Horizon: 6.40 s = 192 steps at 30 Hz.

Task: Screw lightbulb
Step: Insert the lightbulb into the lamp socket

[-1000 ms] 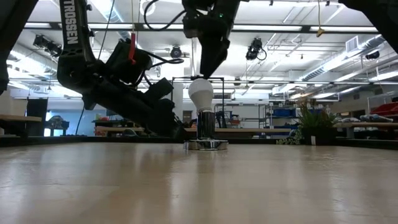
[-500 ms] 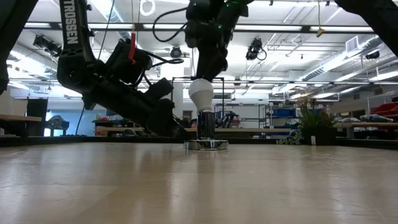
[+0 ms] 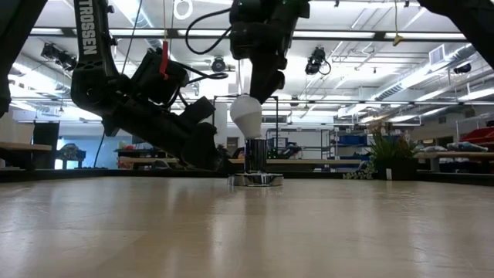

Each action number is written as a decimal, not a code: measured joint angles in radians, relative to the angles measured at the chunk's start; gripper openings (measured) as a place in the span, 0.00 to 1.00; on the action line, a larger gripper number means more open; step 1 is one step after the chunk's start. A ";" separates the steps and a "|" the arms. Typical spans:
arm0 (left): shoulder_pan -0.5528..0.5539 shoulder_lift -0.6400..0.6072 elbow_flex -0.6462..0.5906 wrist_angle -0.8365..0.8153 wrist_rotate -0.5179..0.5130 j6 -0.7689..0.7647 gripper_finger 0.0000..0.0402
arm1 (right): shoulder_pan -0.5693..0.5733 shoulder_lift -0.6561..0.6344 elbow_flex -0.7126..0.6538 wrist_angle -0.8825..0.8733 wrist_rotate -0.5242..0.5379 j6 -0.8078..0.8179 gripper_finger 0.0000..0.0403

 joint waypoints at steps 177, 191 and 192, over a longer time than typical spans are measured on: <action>0.000 0.000 0.000 -0.002 -0.005 -0.005 0.00 | 0.093 -0.085 -0.073 -0.006 0.240 -0.081 0.71; 0.000 0.000 0.000 -0.002 -0.005 -0.003 0.00 | 0.096 -0.084 -0.130 0.114 0.252 -0.040 0.71; 0.000 0.000 0.000 -0.002 -0.005 -0.003 0.00 | 0.096 -0.084 -0.127 0.111 0.254 -0.055 0.71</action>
